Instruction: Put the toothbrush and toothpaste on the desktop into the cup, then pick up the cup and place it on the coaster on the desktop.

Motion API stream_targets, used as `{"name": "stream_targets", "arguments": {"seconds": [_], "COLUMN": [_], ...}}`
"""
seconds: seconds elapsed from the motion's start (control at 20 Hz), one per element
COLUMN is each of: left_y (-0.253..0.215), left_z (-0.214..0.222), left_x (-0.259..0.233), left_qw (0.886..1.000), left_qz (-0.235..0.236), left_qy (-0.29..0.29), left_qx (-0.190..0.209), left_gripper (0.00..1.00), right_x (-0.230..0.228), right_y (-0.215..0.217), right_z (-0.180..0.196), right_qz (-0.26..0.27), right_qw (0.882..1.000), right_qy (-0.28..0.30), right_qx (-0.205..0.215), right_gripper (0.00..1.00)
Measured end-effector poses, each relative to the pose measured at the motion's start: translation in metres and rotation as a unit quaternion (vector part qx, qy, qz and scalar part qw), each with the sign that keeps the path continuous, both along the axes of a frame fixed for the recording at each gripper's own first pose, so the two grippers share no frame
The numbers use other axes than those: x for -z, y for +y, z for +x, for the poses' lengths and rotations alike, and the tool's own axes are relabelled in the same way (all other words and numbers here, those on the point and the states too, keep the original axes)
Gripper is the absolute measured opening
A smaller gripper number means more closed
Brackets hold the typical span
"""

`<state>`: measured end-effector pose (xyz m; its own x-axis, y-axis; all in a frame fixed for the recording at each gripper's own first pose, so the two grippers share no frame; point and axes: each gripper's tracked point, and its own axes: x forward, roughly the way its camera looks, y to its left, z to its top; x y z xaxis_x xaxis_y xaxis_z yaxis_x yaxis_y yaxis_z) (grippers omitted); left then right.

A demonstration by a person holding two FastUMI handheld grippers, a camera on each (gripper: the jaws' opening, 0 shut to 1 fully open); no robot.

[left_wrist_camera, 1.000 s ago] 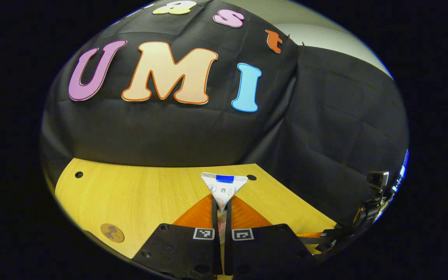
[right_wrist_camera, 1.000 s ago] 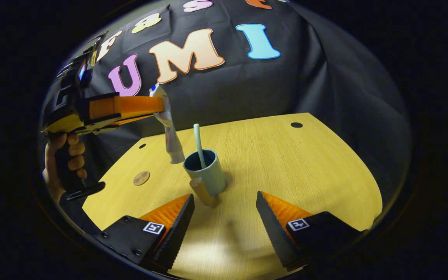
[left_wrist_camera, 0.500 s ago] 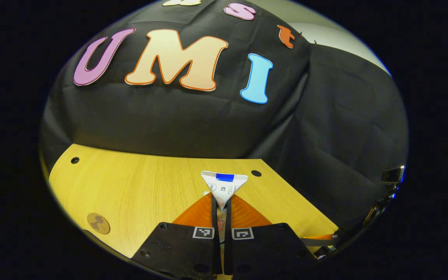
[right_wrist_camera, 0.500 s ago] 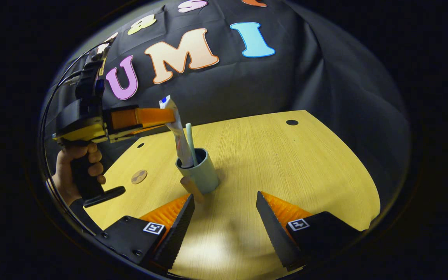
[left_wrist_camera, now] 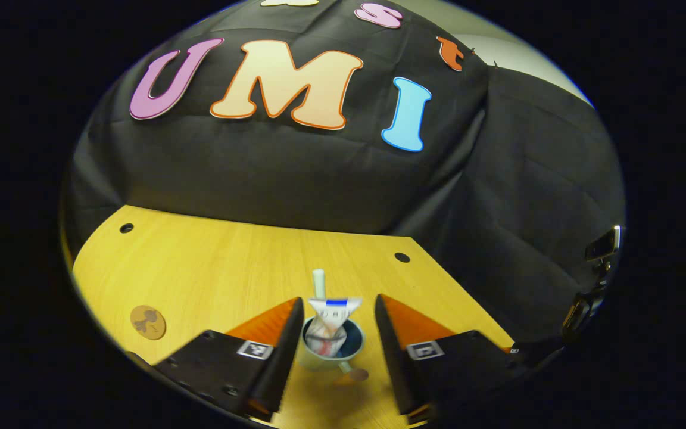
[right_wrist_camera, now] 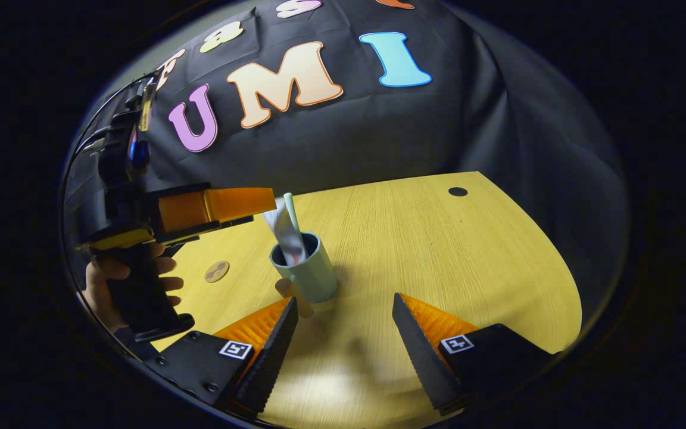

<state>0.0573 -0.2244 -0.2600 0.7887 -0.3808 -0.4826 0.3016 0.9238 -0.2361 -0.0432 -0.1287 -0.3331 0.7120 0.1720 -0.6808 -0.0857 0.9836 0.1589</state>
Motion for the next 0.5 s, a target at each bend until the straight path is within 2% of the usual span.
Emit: {"name": "stream_targets", "arguments": {"seconds": [0.1,0.35,0.4,0.45,0.5], "left_y": [0.008,0.045,0.054,0.063,0.073], "left_z": [-0.004,-0.015,-0.016,-0.018,-0.02], "left_x": [0.0,-0.014,-0.019,-0.023,-0.026], "left_qw": [1.0,0.997,0.996,0.995,0.994], "left_qz": [0.02,0.047,0.054,0.062,0.072], "left_qy": [-0.009,-0.034,-0.044,-0.054,-0.061], "left_qx": [-0.01,-0.045,-0.052,-0.056,-0.057], "left_gripper": [0.96,0.96,0.95,0.95,0.95], "right_x": [-0.001,-0.003,-0.002,0.001,0.003], "right_y": [0.002,0.024,0.029,0.032,0.036], "right_z": [0.006,0.022,0.024,0.024,0.025], "right_qz": [0.005,0.009,0.007,0.002,0.0], "right_qw": [1.0,0.998,0.997,0.996,0.995], "right_qy": [0.005,0.038,0.051,0.069,0.085], "right_qx": [-0.004,-0.042,-0.052,-0.058,-0.06], "right_gripper": [0.99,0.98,0.94,0.99,0.99]}}
